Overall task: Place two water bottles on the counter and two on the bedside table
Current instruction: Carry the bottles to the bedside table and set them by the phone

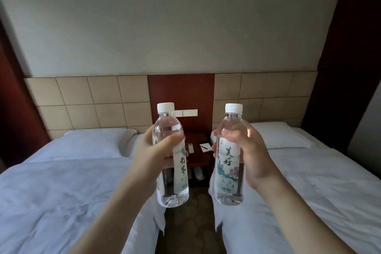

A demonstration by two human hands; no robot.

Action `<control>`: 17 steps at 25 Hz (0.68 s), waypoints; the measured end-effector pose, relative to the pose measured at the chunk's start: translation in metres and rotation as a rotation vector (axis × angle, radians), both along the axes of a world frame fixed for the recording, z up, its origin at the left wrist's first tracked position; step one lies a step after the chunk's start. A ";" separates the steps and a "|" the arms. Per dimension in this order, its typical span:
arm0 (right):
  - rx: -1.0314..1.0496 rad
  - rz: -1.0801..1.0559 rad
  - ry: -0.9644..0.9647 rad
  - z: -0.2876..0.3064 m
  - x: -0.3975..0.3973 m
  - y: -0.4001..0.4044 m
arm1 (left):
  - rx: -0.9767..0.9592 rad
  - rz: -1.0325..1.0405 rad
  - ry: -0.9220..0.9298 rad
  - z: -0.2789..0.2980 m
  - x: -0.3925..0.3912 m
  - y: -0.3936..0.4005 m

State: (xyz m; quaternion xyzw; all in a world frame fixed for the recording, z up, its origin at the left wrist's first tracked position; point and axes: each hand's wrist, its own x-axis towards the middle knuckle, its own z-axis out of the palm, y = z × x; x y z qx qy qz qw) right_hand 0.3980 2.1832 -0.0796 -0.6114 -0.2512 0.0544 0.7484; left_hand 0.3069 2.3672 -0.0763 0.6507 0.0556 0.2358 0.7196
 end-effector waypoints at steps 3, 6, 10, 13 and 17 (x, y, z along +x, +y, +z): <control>0.000 0.025 0.023 0.005 0.090 0.037 | -0.039 0.058 -0.010 0.003 0.079 0.032; -0.033 0.044 0.040 0.007 0.166 0.082 | -0.033 0.088 0.008 0.003 0.147 0.074; -0.069 0.053 0.037 0.000 0.263 0.148 | -0.065 0.107 0.003 -0.007 0.248 0.138; -0.067 0.029 0.054 -0.014 0.338 0.199 | -0.047 0.107 0.010 -0.022 0.329 0.189; -0.060 -0.009 0.096 -0.023 0.444 0.261 | -0.031 0.051 0.017 -0.025 0.449 0.252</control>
